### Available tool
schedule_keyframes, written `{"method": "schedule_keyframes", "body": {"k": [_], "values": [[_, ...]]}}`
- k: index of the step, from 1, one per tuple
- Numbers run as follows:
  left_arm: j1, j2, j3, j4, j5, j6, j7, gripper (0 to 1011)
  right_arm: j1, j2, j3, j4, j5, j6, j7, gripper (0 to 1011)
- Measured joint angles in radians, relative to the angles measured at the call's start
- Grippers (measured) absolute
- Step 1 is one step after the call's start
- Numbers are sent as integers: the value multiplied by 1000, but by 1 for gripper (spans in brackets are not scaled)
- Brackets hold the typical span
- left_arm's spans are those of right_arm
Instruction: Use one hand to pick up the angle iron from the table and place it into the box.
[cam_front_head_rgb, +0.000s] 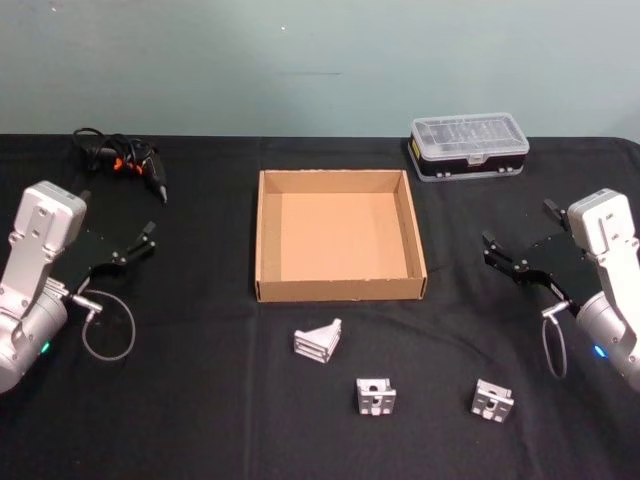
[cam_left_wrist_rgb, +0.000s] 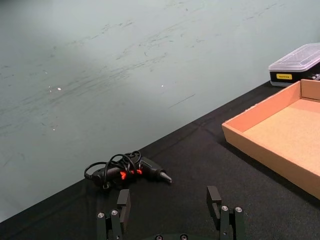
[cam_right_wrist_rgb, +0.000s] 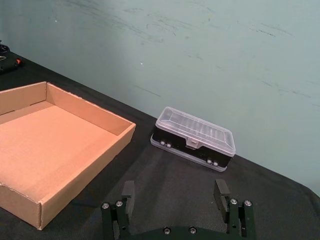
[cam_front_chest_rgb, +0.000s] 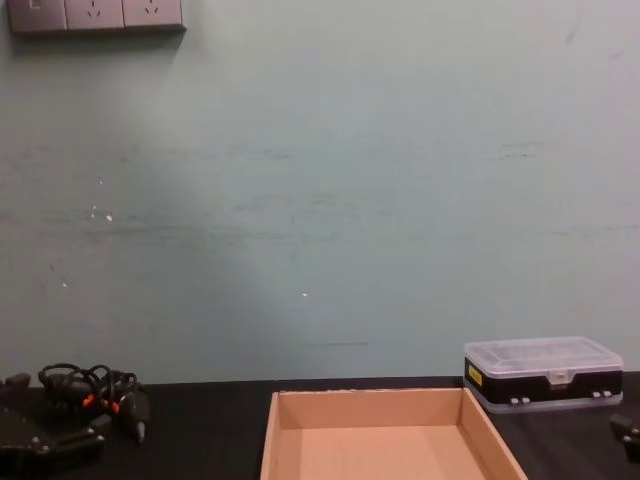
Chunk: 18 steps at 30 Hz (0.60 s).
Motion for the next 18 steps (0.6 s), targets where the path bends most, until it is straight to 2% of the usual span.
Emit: {"method": "schedule_keyframes", "body": {"k": [10, 18], "values": [[0, 0, 0, 0, 0, 0, 0, 1000, -1, 0, 1, 0, 0, 0, 0, 1004], [0, 0, 0, 0, 0, 0, 0, 1000, -27, 1, 38, -36, 2, 0, 8, 1004]]}}
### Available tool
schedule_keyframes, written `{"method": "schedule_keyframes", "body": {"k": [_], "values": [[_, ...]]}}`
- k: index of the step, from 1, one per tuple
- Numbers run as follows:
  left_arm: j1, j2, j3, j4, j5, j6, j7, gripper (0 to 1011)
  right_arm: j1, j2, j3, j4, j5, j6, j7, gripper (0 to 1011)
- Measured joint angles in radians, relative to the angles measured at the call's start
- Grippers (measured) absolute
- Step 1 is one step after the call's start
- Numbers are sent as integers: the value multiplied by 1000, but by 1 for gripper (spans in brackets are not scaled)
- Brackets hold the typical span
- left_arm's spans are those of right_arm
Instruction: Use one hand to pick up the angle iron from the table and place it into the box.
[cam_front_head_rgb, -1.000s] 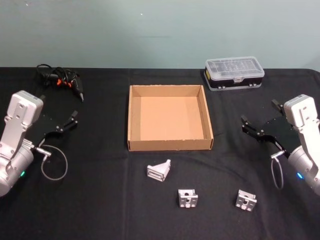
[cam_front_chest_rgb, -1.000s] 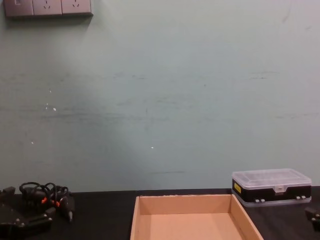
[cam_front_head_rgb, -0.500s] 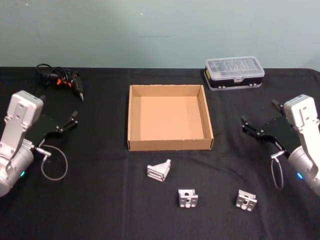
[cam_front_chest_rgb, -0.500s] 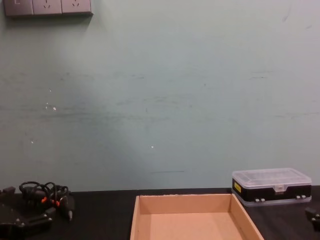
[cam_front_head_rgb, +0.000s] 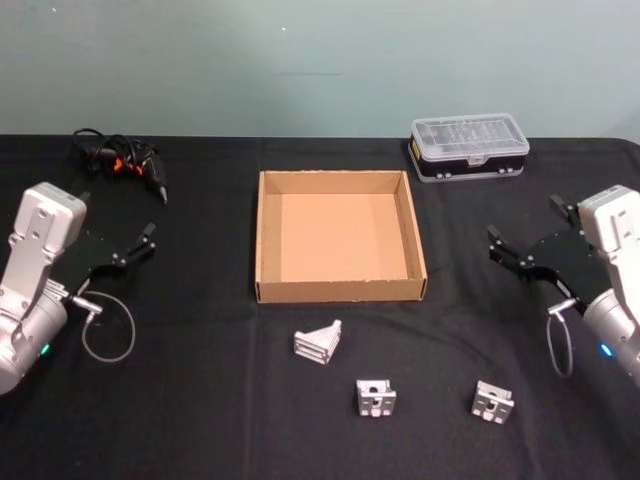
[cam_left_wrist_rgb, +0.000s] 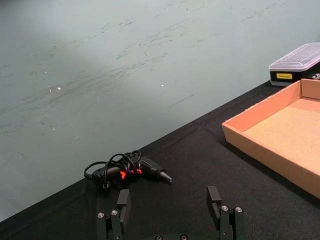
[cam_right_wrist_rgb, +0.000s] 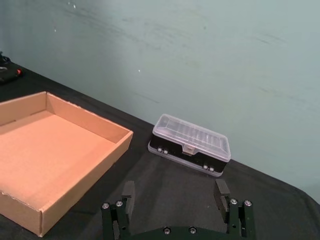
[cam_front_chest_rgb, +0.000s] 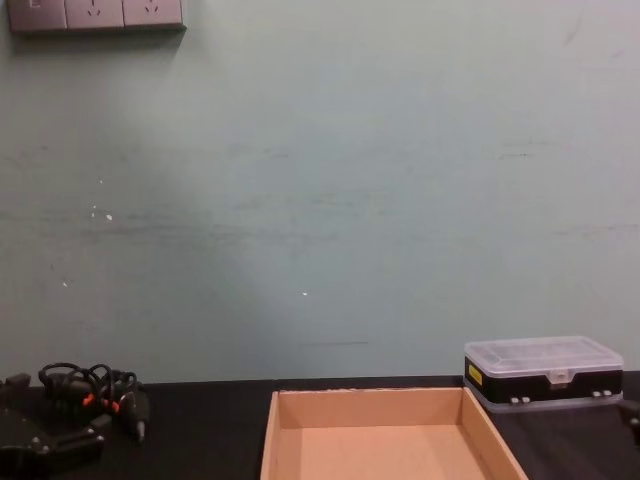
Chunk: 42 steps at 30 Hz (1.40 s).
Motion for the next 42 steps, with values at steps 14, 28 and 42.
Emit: {"method": "schedule_keyframes", "body": {"k": [14, 28, 42], "values": [[0, 0, 0, 0, 0, 0, 0, 1000, -83, 103, 109, -194, 173, 108, 189, 1004], [0, 0, 0, 0, 0, 0, 0, 1000, -120, 288, 174, -384, 367, 350, 512, 1004], [0, 0, 0, 0, 0, 0, 0, 1000, -98, 431, 63, -429, 410, 527, 663, 1004]]}}
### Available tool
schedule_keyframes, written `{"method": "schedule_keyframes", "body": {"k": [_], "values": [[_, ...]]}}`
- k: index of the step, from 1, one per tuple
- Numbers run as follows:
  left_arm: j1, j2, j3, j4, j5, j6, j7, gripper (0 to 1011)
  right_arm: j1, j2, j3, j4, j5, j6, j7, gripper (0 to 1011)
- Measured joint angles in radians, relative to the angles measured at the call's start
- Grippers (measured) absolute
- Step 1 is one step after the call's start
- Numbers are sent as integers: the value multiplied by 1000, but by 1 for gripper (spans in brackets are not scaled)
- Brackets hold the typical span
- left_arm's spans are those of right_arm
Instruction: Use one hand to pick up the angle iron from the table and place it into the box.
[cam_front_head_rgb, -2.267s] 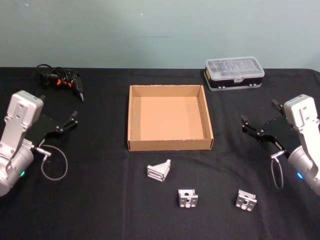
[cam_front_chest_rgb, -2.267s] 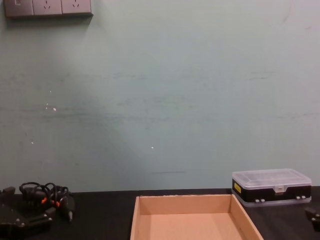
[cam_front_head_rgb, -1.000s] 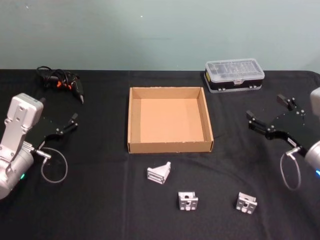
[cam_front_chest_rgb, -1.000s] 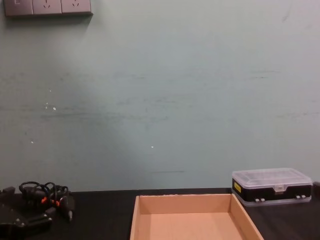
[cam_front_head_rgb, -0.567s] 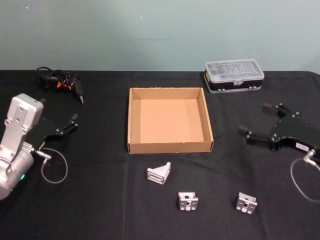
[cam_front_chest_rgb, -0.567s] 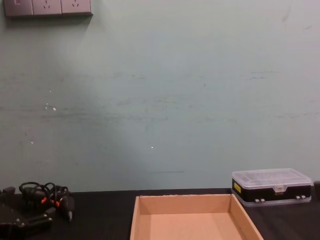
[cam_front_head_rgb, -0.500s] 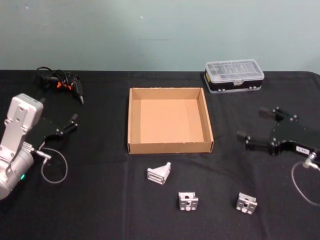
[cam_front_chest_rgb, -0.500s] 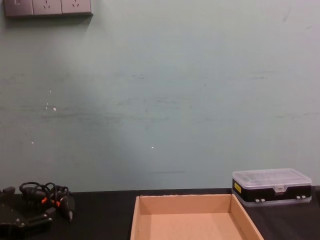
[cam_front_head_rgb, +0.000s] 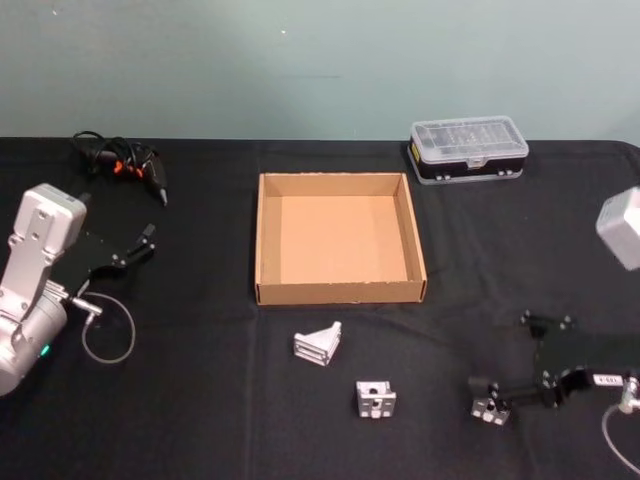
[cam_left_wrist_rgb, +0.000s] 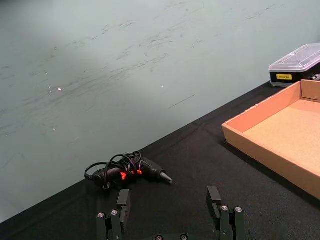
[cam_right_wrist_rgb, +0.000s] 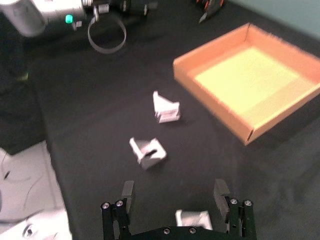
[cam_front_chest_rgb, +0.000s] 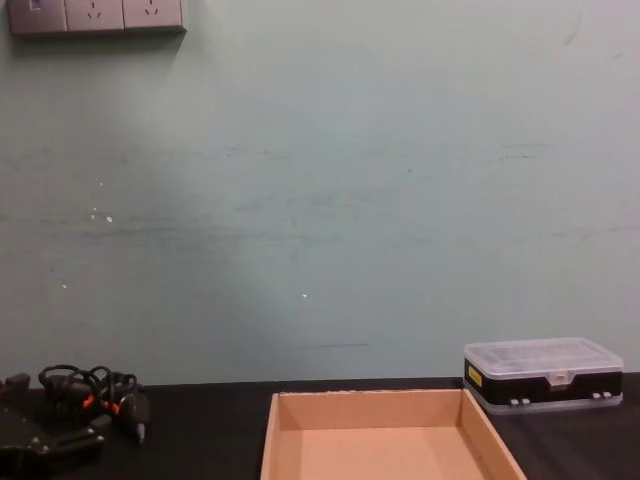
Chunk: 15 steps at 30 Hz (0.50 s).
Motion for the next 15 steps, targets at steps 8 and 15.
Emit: {"method": "schedule_keyframes", "body": {"k": [8, 15], "values": [[0, 0, 0, 0, 0, 0, 0, 1000, 39, 25, -77, 16, -47, 58, 11, 1004], [0, 0, 0, 0, 0, 0, 0, 1000, 76, 18, -125, 48, -76, 79, 16, 1004]]}}
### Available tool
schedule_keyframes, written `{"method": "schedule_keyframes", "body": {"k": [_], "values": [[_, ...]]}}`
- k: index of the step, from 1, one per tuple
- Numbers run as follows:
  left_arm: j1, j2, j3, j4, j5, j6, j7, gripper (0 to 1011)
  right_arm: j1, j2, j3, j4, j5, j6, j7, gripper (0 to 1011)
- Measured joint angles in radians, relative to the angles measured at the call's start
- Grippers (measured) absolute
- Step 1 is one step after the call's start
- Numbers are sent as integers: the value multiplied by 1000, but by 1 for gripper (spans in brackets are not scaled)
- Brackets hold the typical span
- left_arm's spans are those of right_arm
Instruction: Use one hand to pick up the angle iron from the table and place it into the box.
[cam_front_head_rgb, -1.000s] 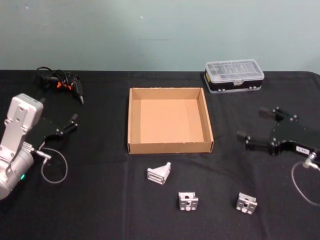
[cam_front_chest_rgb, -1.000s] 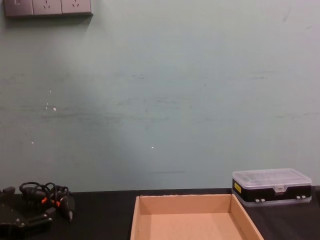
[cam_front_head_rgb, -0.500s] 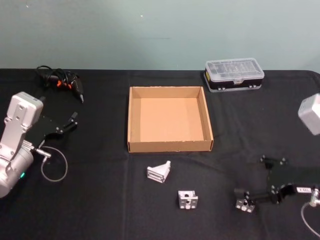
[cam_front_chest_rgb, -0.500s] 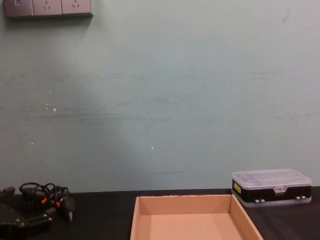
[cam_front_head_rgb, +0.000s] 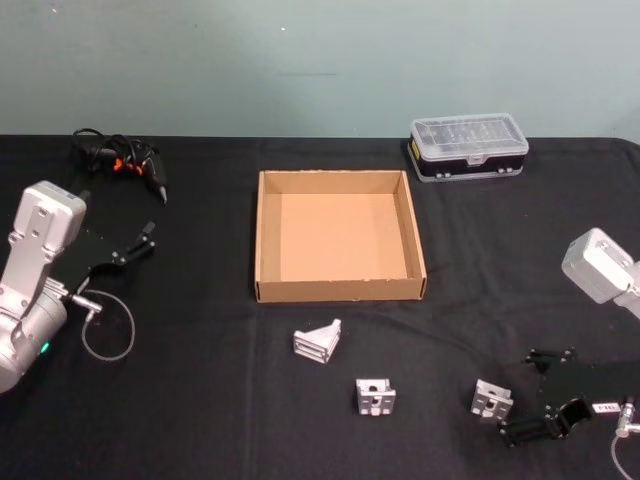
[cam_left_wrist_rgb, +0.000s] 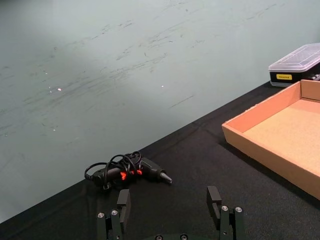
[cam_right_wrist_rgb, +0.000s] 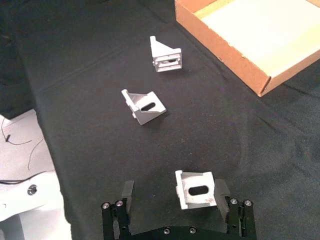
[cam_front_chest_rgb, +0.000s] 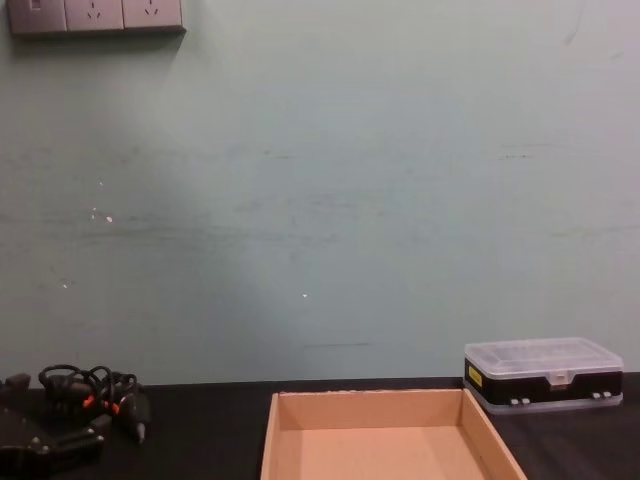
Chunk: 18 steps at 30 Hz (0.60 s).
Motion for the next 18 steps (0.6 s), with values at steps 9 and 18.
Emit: {"method": "schedule_keyframes", "body": {"k": [9, 18], "values": [[0, 0, 0, 0, 0, 0, 0, 1000, 33, -30, -37, 28, -22, 3, -1, 1004], [0, 0, 0, 0, 0, 0, 0, 1000, 40, -43, -61, 33, -40, 6, -11, 1004]]}}
